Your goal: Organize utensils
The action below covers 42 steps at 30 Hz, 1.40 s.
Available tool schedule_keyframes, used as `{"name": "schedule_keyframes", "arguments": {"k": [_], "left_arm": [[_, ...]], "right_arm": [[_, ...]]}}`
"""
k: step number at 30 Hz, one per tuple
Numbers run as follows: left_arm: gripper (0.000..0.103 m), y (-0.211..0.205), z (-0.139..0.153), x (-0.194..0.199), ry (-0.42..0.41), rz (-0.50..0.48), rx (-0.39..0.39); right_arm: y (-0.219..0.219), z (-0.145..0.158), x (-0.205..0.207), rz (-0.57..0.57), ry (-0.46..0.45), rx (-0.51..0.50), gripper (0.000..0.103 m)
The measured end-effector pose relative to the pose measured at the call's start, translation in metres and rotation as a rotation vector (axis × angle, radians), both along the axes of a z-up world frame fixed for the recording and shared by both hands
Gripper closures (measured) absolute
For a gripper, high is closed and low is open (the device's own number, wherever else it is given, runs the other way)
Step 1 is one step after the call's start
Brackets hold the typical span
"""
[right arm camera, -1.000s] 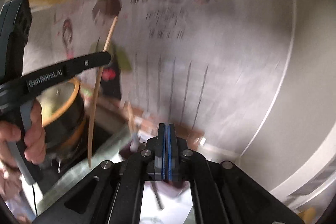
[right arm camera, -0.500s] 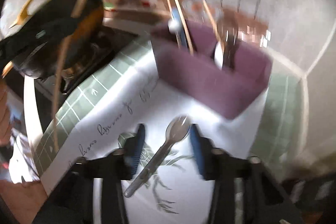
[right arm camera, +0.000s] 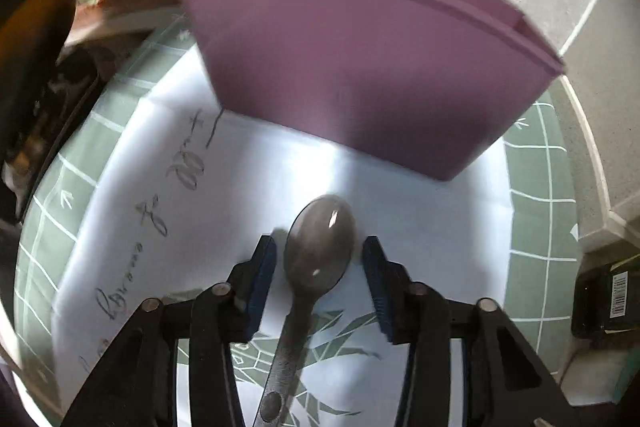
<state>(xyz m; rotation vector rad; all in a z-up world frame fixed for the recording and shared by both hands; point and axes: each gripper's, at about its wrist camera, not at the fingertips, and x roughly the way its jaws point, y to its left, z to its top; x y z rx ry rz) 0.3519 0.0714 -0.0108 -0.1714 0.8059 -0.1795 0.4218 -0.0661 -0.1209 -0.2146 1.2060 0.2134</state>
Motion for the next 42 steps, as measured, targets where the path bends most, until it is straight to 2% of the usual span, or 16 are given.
{"name": "schedule_keyframes", "arguments": {"k": [6, 11, 16, 21, 24, 27, 30, 32, 35, 37, 40, 42], "left_arm": [[0.096, -0.006, -0.004, -0.001, 0.022, -0.026, 0.033], [0.096, -0.005, -0.003, -0.002, 0.02, -0.034, 0.024], [0.096, -0.005, 0.011, 0.0, -0.01, -0.058, -0.009], [0.096, -0.01, 0.049, 0.011, -0.101, -0.084, -0.033], [0.096, -0.013, 0.083, 0.023, -0.189, -0.094, -0.048], [0.096, -0.016, 0.122, 0.039, -0.296, -0.085, -0.074], [0.096, -0.023, 0.165, 0.055, -0.418, -0.069, -0.09], [0.096, -0.028, 0.188, 0.066, -0.479, -0.058, -0.078], [0.096, -0.035, 0.205, 0.085, -0.527, -0.04, -0.063], [0.096, -0.036, 0.202, 0.1, -0.522, -0.02, -0.071], [0.096, -0.04, 0.187, 0.116, -0.49, 0.004, -0.068], [0.096, -0.045, 0.169, 0.128, -0.456, 0.014, -0.049]], "right_arm": [[-0.013, 0.022, -0.025, 0.053, -0.032, 0.054, 0.074], [-0.04, 0.068, -0.047, 0.052, -0.115, 0.128, 0.073], [-0.061, 0.115, -0.062, 0.055, -0.194, 0.165, 0.073], [-0.068, 0.17, -0.053, 0.049, -0.3, 0.195, 0.074], [-0.07, 0.209, -0.04, 0.055, -0.383, 0.208, 0.073], [-0.071, 0.254, -0.025, 0.055, -0.509, 0.197, 0.073], [-0.071, 0.301, -0.008, 0.058, -0.69, 0.17, 0.073], [-0.07, 0.317, 0.003, 0.062, -0.771, 0.155, 0.073], [-0.068, 0.321, 0.024, 0.068, -0.856, 0.138, 0.073], [-0.067, 0.316, 0.033, 0.077, -0.875, 0.141, 0.073], [-0.068, 0.289, 0.051, 0.092, -0.878, 0.155, 0.073], [-0.067, 0.263, 0.068, 0.1, -0.843, 0.171, 0.073]]}}
